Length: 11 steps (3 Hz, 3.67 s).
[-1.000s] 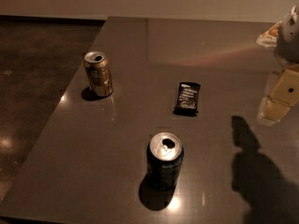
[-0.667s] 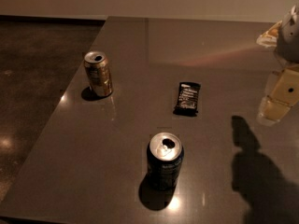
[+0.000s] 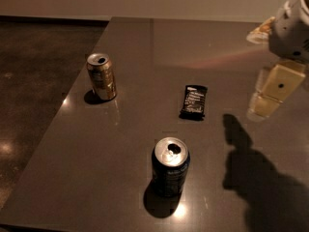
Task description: Move orange can near pepsi can
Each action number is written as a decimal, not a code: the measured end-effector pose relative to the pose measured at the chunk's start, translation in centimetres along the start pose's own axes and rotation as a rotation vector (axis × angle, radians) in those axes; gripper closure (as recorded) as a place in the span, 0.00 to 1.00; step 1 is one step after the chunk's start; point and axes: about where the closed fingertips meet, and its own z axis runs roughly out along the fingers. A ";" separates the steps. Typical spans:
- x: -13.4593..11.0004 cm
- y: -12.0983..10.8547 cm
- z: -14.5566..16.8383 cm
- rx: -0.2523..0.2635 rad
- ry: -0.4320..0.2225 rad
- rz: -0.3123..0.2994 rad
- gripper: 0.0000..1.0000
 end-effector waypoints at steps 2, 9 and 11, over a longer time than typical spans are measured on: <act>-8.3 -1.5 4.6 -0.067 -0.141 -0.078 0.00; -29.9 -2.5 18.3 -0.205 -0.409 -0.061 0.00; -31.4 -2.8 18.4 -0.202 -0.418 -0.068 0.39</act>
Offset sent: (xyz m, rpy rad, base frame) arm 0.0658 0.1411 -0.0293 0.1699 0.0394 0.2074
